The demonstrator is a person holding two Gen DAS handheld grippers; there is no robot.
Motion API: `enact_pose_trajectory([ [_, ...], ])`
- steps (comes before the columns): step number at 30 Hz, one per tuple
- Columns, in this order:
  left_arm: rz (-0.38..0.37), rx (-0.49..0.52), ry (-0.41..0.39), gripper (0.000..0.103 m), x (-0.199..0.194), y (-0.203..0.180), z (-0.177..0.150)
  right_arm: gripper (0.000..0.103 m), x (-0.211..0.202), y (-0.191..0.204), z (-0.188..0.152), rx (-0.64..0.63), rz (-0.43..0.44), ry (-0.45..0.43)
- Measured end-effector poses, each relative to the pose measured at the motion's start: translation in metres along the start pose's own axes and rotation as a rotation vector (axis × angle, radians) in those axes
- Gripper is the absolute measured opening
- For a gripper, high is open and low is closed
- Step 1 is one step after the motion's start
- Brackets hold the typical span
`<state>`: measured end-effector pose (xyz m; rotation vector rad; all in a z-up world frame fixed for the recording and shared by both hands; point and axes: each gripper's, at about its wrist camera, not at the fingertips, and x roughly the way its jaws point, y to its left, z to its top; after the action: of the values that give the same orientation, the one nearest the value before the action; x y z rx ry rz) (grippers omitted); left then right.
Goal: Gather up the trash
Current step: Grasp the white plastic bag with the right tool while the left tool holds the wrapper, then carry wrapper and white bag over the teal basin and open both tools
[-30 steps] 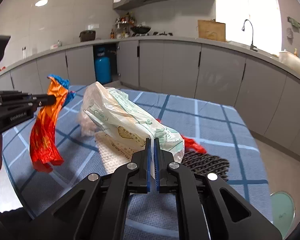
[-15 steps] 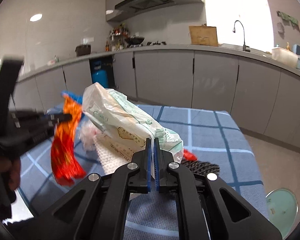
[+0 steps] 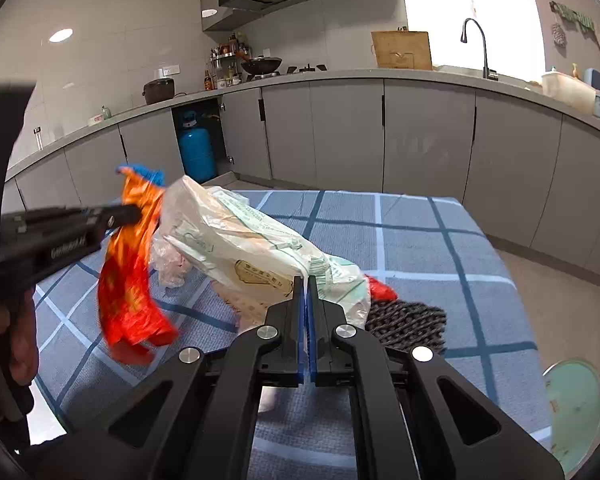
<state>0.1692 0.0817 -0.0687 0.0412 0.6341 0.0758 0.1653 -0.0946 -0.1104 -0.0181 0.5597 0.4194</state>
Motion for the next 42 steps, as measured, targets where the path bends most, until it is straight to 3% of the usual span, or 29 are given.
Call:
enact_pose_trajectory([
  [6, -0.008, -0.032, 0.084, 0.007, 0.038, -0.022, -0.016, 0.003, 0.007, -0.008, -0.008, 0.051, 0.009, 0.015],
  [12, 0.059, 0.060, 0.162, 0.006, 0.074, -0.054, -0.039, 0.003, 0.008, -0.017, -0.014, 0.102, 0.047, 0.025],
  [21, 0.048, 0.106, 0.176, 0.006, 0.074, -0.070, -0.045, 0.003, -0.025, -0.042, -0.002, 0.156, 0.038, -0.053],
  [26, 0.012, 0.086, 0.133, 0.006, 0.045, -0.059, -0.033, 0.003, -0.044, -0.066, 0.005, 0.158, -0.041, -0.085],
  [34, 0.000, 0.063, -0.016, 0.006, -0.013, -0.043, 0.014, 0.003, -0.062, -0.110, -0.008, 0.191, -0.151, -0.091],
  [42, -0.122, 0.170, -0.064, 0.006, -0.009, -0.121, 0.035, 0.003, -0.088, -0.165, -0.028, 0.246, -0.289, -0.095],
])
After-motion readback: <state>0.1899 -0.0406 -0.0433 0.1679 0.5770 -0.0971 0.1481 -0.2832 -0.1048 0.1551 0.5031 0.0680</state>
